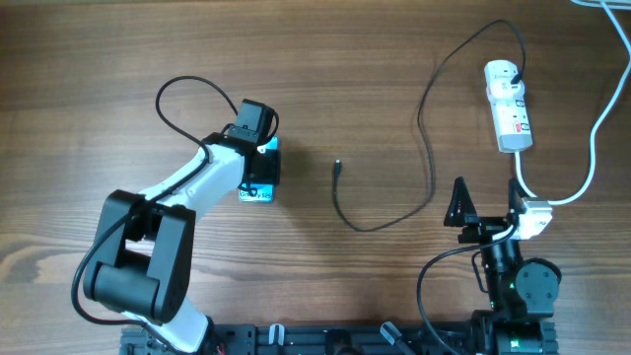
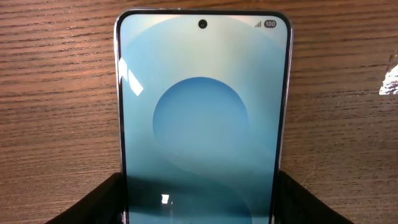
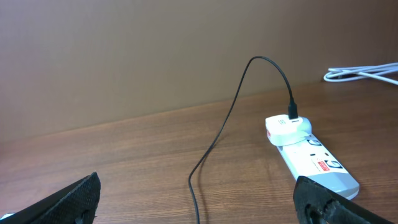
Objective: Plug charger to phone and switch on socket
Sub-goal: 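Close the left gripper on the phone's edge and lift it, then rotate the held phone upright, bottom edge toward the cable end, then reach the right gripper toward the phone held by the left gripper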
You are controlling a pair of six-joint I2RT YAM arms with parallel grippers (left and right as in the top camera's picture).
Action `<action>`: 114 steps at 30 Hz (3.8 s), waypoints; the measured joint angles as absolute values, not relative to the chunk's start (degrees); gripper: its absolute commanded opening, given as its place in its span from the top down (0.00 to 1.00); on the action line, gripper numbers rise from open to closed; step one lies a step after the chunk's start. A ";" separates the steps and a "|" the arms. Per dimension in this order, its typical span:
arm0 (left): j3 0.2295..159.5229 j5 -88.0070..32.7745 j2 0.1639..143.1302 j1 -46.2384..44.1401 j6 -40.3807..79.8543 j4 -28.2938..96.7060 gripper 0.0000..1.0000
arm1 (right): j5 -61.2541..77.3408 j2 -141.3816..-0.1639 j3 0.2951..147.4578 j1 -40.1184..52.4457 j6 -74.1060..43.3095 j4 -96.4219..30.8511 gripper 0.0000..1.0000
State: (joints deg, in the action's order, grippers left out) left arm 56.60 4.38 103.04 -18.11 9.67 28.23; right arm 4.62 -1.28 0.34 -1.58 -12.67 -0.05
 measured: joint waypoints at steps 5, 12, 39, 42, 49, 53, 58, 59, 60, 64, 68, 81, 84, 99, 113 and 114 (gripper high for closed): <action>56.64 4.40 103.02 -18.11 9.67 28.23 0.46 | 4.62 -1.28 0.34 -1.58 -12.67 -0.05 0.00; 57.49 4.16 103.15 -18.11 9.67 30.39 0.50 | 4.62 -1.28 0.36 -1.58 -12.67 -0.05 0.00; 71.88 1.23 79.57 -18.11 11.29 53.36 0.60 | 4.62 -1.28 0.34 -1.58 -12.67 -0.05 0.00; 77.08 -2.87 79.55 -18.11 14.09 55.11 0.59 | 4.62 -1.28 0.34 -1.58 -12.67 -0.03 0.00; 79.37 -15.05 79.53 -18.11 27.88 55.31 0.60 | 4.62 -1.28 0.34 -1.58 -12.67 -0.05 0.00; 79.37 -23.07 79.53 -18.11 36.05 56.45 0.64 | 4.62 -1.28 0.34 -1.58 -12.67 -0.05 0.00; 79.37 -33.32 79.53 -18.11 39.33 58.41 0.64 | 4.62 -1.28 0.34 -1.58 -12.67 -0.05 0.00; 79.37 -33.80 79.53 -18.11 39.40 58.63 0.65 | 4.62 -1.28 0.34 -1.58 -12.67 -0.05 0.00; 79.37 -34.02 79.53 -18.11 39.40 58.78 0.65 | 4.62 -1.28 0.34 -1.58 -12.67 -0.05 0.00; 79.50 -34.41 82.41 -18.11 41.91 59.99 0.64 | 4.62 -1.28 0.34 -1.58 -12.67 -0.05 0.00; 79.57 -34.44 88.44 -18.11 43.09 60.29 0.66 | 4.64 -1.28 0.34 -1.58 -12.67 -0.05 0.00; 79.59 -34.94 92.51 -18.11 48.25 64.27 0.65 | 9.08 -1.28 0.34 -1.58 -38.09 0.43 0.00; 79.59 -35.07 92.51 -18.11 49.25 64.01 0.65 | 20.60 -2.37 0.34 -1.58 -61.80 1.43 0.00; 79.59 -35.09 92.51 -18.11 49.74 63.20 0.65 | 43.94 -12.08 0.36 -1.61 -77.80 1.04 0.00; 79.61 -35.29 92.60 -18.11 50.09 59.66 0.64 | 37.65 -51.37 32.45 -1.65 -36.03 -28.27 0.01; 79.61 -35.29 92.60 -18.11 50.11 59.33 0.64 | 41.12 -50.54 32.71 -1.13 -35.68 -27.88 0.00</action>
